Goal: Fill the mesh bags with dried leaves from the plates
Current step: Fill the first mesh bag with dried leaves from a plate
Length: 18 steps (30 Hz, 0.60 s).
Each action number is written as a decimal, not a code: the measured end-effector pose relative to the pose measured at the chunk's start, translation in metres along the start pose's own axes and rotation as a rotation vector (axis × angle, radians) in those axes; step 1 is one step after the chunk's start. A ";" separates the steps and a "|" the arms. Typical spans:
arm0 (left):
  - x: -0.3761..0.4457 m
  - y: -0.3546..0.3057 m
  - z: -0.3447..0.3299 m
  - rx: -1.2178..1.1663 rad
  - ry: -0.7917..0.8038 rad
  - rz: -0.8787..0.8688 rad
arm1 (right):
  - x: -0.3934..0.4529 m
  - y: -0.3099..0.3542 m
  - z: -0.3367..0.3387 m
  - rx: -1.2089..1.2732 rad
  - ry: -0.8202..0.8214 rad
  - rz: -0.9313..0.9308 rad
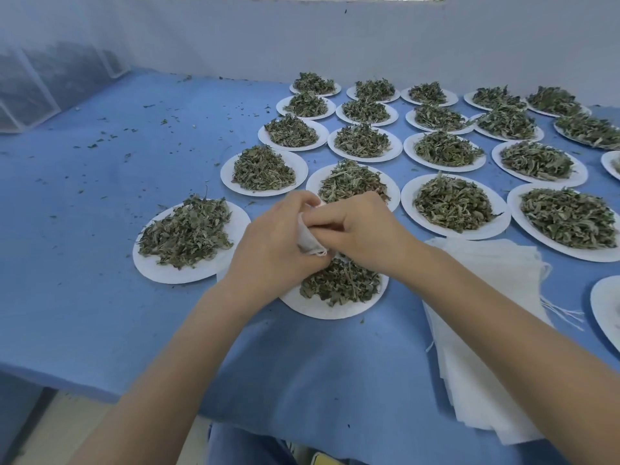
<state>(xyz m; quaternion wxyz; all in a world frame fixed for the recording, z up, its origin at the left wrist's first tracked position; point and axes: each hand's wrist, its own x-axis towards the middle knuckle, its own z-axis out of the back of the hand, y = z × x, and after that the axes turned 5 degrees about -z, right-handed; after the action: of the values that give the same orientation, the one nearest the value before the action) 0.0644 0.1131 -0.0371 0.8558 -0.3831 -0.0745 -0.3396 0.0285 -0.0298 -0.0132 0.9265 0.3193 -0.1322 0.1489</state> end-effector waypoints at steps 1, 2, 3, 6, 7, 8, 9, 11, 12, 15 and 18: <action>-0.001 0.001 0.004 -0.037 0.003 0.016 | 0.000 0.000 0.002 0.049 0.006 -0.010; -0.002 0.003 0.009 -0.048 0.010 0.035 | 0.000 0.000 0.004 0.105 0.010 -0.021; -0.004 0.006 0.014 -0.026 0.024 0.052 | 0.001 0.000 0.006 0.155 0.014 -0.034; -0.009 0.009 0.020 0.090 0.038 0.086 | 0.005 0.002 0.009 0.147 0.056 -0.047; -0.010 0.008 0.020 0.103 0.028 0.097 | 0.006 0.002 0.009 0.107 0.059 -0.042; -0.011 0.006 0.019 0.109 0.017 0.106 | 0.006 0.002 0.010 0.089 0.047 -0.045; -0.012 0.006 0.017 0.117 0.008 0.110 | 0.005 0.001 0.012 0.110 0.025 -0.063; -0.013 0.008 0.017 0.149 0.001 0.094 | -0.001 -0.003 0.018 0.182 -0.032 -0.111; -0.014 0.011 0.018 0.167 0.000 0.088 | -0.003 -0.006 0.022 0.168 -0.040 -0.142; -0.018 0.017 0.021 0.198 -0.007 0.082 | -0.009 -0.014 0.028 -0.130 0.159 -0.223; -0.019 0.019 0.022 0.238 -0.027 0.061 | -0.012 -0.011 0.018 -0.337 0.395 -0.214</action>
<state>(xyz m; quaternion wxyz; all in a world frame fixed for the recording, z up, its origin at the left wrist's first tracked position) 0.0650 0.1478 -0.0403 0.9040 -0.2855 -0.1139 -0.2971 0.0189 -0.0518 -0.0096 0.9848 0.1376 0.0625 0.0857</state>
